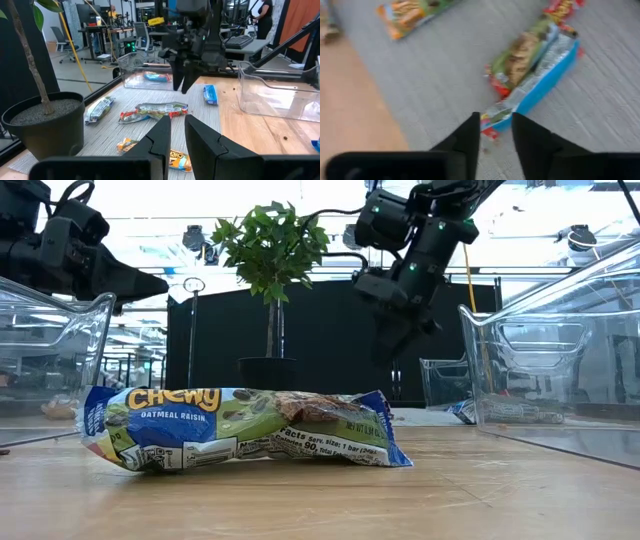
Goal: Pick and place Granola Bars by type
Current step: Put the right red granola bar into the top transparent bin
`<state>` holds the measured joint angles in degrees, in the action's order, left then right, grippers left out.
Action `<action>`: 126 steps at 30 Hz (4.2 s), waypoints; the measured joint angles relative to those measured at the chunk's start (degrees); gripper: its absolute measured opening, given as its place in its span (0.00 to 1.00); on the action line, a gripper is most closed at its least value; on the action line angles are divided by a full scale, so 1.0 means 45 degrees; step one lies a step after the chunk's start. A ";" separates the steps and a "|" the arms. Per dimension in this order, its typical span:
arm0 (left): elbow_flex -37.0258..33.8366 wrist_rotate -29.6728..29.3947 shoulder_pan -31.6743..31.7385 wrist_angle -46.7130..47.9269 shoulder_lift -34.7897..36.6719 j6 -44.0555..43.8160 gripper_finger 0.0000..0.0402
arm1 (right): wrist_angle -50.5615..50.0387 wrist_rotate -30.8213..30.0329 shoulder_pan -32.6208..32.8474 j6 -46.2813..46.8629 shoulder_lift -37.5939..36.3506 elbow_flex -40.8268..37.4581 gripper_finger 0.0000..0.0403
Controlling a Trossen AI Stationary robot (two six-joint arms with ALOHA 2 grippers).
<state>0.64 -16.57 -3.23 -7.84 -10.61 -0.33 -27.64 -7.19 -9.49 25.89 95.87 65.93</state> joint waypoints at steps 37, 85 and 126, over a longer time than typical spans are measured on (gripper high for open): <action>0.0000 -0.0033 -0.0002 -0.0271 0.0000 0.0134 0.16 | 0.3604 0.0021 -0.0725 0.1025 0.1779 -0.1650 0.30; 0.0000 -0.0022 0.0002 -0.0096 0.0000 0.0017 0.16 | -0.0347 -0.1119 -0.0896 -0.1578 -0.6657 -0.1655 0.01; 0.0000 -0.0007 0.0001 0.0452 0.0002 -0.0328 0.16 | -0.3447 -0.3397 -0.1871 -0.0029 -1.2571 -0.5260 0.01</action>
<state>0.64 -16.60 -3.23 -5.81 -10.60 -1.80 -43.15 -22.48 -17.91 25.76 39.30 42.25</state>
